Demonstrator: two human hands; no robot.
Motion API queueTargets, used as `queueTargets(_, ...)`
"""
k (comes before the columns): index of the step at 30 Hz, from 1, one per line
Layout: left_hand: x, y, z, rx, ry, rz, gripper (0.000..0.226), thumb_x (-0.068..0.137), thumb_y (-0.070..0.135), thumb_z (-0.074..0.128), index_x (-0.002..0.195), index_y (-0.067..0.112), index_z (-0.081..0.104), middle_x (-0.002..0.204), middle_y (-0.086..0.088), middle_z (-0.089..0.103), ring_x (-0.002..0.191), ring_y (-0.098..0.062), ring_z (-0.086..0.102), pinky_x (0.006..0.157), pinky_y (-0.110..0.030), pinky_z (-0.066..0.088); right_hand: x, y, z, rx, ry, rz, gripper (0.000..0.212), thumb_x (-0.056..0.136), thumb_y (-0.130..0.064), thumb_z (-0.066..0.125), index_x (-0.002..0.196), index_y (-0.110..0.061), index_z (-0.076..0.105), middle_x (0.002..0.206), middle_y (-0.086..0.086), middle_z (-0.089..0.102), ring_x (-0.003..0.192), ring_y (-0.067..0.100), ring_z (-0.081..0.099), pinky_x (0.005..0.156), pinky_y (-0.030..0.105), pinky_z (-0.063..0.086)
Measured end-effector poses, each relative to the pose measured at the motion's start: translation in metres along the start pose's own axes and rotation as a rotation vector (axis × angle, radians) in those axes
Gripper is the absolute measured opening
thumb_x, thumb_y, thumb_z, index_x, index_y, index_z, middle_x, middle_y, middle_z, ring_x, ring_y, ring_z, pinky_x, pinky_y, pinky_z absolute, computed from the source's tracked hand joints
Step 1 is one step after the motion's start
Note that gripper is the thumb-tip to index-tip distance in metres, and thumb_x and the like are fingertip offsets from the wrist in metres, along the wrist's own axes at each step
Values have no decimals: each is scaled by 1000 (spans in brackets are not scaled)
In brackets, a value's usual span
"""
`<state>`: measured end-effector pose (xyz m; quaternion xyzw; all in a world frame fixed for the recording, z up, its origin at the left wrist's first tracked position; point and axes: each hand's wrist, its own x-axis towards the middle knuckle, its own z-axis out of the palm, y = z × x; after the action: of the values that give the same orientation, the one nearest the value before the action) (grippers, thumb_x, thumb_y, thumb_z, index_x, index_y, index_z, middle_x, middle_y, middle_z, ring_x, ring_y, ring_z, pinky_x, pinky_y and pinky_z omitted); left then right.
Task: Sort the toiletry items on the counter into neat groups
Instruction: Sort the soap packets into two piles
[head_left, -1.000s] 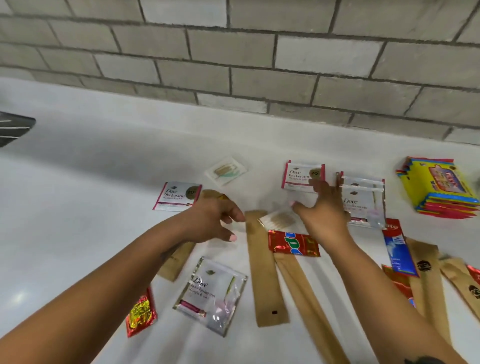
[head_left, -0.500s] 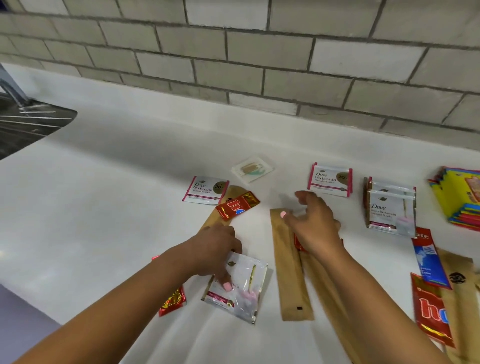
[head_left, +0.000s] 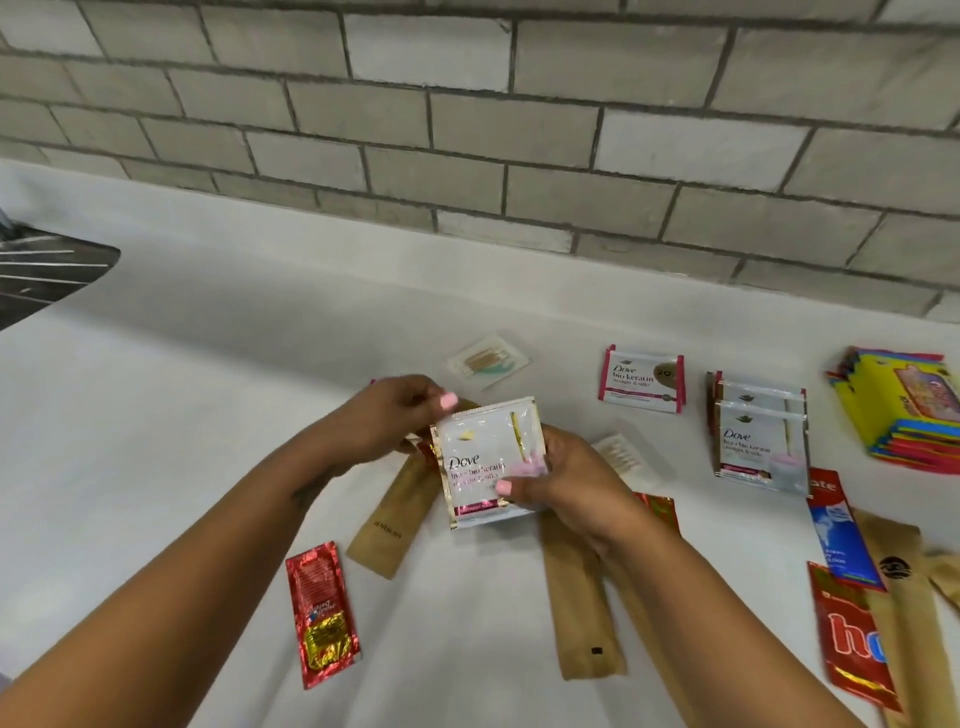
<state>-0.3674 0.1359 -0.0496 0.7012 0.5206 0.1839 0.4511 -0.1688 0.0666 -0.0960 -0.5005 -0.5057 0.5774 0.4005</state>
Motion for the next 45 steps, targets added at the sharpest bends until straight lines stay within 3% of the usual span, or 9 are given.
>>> queueTargets(4,43,-38,-17,370,401,-274,50,86,45,60,114,4,55,113,-14,60,103,-29,55,85,-36,43,0,-2,-10,37,43,2,41,70,10,71,101,-15,66,110,11,71,99,25,68,89,35,55)
queueTargets(10,65,-63,-20,525,330,-577,105,57,54,82,133,-2,35,129,-20,44,124,-33,42,102,-40,41,-7,-2,-26,30,114,2,38,74,4,72,104,-18,65,106,3,72,97,15,69,86,27,54)
queueTargets(18,72,-70,-29,368,283,-530,70,59,29,88,112,-5,59,111,-21,64,95,-32,56,86,-39,46,-37,-6,-91,-3,465,106,12,94,-16,53,94,-26,59,99,0,70,92,17,67,83,37,54)
queueTargets(22,69,-61,-41,117,312,-430,37,73,7,78,102,-9,64,103,-25,67,89,-36,61,84,-44,50,-50,0,-139,-118,771,154,15,90,-8,59,102,-17,58,88,-4,64,81,11,60,61,23,48)
queueTargets(26,75,-1,-24,-78,245,-244,11,85,5,65,94,1,61,77,-13,63,57,-21,58,46,-20,47,-54,8,-174,-141,917,202,18,85,0,59,84,-18,57,99,13,68,77,24,63,73,37,56)
queueTargets(29,90,48,19,-99,105,-49,13,79,20,73,88,18,63,82,-2,67,70,-15,61,57,-23,46,-47,18,-194,-441,973,364,13,83,-13,58,95,-16,56,105,12,67,91,30,62,81,37,51)
queueTargets(35,144,84,132,66,40,66,51,68,31,82,109,15,57,100,-2,66,89,-20,63,67,-28,50,-43,27,-207,-840,1000,614,46,80,-35,58,120,-15,48,124,9,52,119,32,46,98,42,33)
queueTargets(40,163,86,177,353,145,-26,68,72,24,78,123,9,35,116,-11,57,100,-28,58,78,-38,51,-45,37,-208,-1056,900,314,64,77,-20,62,137,-29,39,138,3,40,123,29,41,96,40,36)
queueTargets(45,158,78,180,690,77,198,89,80,34,65,149,26,9,157,-5,-2,143,-32,8,111,-50,26,-51,44,-205,-1246,524,209,59,79,-37,47,138,-39,39,157,3,20,137,32,29,113,45,22)
